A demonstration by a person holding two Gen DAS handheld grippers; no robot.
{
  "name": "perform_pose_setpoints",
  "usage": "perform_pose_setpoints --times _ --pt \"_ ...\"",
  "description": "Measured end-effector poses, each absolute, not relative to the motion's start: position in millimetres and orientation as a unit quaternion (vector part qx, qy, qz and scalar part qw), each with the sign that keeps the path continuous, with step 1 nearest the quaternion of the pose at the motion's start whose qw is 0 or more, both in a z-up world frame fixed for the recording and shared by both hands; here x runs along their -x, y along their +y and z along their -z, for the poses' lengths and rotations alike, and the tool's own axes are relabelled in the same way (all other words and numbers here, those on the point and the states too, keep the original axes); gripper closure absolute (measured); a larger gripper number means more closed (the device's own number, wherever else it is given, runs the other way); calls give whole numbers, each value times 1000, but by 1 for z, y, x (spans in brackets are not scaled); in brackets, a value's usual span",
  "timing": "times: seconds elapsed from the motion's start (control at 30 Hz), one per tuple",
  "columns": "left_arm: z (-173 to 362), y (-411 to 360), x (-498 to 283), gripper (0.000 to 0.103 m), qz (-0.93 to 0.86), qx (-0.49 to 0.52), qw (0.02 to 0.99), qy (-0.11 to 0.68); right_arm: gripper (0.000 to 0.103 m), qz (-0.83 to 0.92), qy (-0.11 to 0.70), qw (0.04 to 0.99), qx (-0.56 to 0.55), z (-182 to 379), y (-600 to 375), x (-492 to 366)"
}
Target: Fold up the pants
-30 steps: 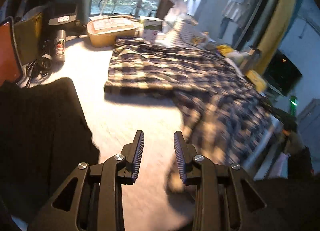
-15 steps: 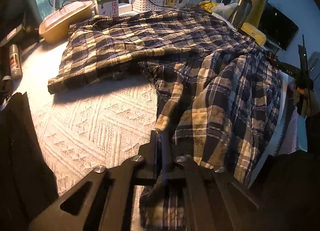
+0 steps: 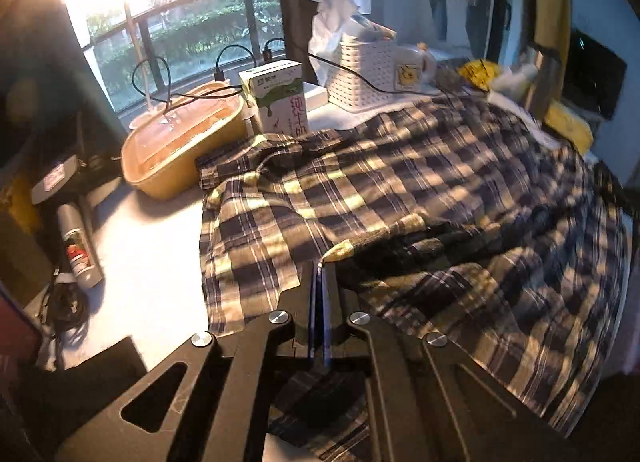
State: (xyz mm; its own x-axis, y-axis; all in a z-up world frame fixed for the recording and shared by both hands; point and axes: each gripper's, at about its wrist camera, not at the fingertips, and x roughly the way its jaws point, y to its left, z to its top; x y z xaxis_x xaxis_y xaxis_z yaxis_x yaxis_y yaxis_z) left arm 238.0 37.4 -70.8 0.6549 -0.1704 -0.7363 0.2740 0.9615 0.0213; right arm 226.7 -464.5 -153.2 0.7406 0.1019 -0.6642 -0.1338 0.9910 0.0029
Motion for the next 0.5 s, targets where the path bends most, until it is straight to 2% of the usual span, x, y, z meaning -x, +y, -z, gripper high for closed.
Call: perform_pose_setpoints --times 0.03,0.1,0.13,0.17,0.33,0.5 --pt "73 40 -243 100 124 -59 901 412 89 -63 356 932 23 154 -464 -227" --pt "77 43 -242 85 115 -62 896 425 89 -61 358 932 22 154 -464 -227" --pt "76 44 -239 59 105 -63 898 423 89 -60 358 932 21 154 -464 -227" --pt "75 52 -229 39 86 -56 902 419 89 -59 358 932 20 154 -465 -226" --pt "68 74 -169 37 81 20 906 415 89 -59 354 933 21 152 -463 -224" --pt "87 54 -94 37 170 100 873 445 89 -66 347 935 28 147 -457 -218"
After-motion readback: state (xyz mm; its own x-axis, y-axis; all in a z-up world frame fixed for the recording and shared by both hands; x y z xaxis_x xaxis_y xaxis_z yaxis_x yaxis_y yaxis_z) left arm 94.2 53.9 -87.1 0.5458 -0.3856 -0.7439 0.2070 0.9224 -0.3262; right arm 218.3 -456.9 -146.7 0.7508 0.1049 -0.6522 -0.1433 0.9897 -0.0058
